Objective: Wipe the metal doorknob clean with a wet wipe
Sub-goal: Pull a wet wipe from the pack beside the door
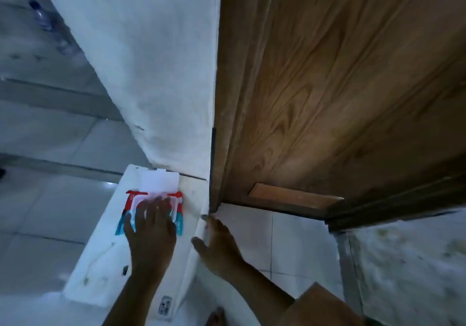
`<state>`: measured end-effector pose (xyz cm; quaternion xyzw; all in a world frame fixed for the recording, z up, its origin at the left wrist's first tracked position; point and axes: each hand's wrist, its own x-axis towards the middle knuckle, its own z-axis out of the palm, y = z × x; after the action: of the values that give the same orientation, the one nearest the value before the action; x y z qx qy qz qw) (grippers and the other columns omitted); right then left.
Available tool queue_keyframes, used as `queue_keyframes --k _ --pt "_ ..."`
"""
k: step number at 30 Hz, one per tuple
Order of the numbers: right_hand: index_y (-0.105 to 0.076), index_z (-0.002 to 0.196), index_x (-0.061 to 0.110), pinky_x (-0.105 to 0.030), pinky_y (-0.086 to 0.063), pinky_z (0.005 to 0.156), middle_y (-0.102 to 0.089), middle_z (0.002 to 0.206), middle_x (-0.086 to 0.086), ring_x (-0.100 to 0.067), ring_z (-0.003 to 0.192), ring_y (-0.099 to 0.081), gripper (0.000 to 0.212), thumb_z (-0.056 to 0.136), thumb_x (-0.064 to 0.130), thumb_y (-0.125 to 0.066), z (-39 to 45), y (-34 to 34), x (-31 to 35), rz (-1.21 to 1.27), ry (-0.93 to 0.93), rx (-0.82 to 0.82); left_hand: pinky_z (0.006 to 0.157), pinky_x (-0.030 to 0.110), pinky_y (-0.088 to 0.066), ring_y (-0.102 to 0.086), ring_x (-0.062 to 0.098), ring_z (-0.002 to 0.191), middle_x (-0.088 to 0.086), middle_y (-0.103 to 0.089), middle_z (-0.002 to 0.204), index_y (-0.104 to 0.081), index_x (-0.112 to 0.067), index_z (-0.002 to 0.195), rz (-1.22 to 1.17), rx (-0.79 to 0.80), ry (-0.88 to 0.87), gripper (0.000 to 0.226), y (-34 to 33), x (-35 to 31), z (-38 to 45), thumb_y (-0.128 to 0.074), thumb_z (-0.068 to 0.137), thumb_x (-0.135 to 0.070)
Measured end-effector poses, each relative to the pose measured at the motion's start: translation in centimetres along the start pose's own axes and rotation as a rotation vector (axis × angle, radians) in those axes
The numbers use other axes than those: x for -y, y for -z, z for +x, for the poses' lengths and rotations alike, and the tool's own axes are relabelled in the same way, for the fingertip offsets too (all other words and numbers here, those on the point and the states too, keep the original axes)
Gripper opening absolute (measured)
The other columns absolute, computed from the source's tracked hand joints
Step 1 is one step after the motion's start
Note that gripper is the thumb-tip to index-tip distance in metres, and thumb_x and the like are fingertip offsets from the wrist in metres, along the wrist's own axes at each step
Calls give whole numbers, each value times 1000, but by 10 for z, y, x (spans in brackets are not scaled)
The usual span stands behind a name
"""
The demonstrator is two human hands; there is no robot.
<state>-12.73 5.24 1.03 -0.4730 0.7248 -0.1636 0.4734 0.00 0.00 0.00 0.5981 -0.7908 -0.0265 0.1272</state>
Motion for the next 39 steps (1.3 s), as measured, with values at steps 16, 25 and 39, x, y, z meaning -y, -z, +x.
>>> queue_keyframes --k 16,25,39 --pt "-36 129 26 -36 -31 106 -37 134 -6 -23 121 -38 39 92 31 -45 41 -52 14 -157 157 -42 60 50 -52 -64 46 64 28 -68 88 -68 5 76 201 230 -286 53 12 37 45 -94 33 -13" --pt "-28 133 27 -43 -25 108 -32 142 -7 -27 128 -33 46 91 33 -45 43 -50 12 -234 149 55 63 48 -49 -63 42 66 25 -69 86 -65 3 77 -35 50 -84 17 26 21 47 -77 66 -3" --pt "-39 129 26 -30 -41 99 -44 137 -5 -21 116 -50 39 91 31 -47 2 31 25 211 62 -187 75 22 -39 -50 14 84 2 -56 95 -56 -4 95 -748 -132 217 13 105 -56 52 -51 92 -15"
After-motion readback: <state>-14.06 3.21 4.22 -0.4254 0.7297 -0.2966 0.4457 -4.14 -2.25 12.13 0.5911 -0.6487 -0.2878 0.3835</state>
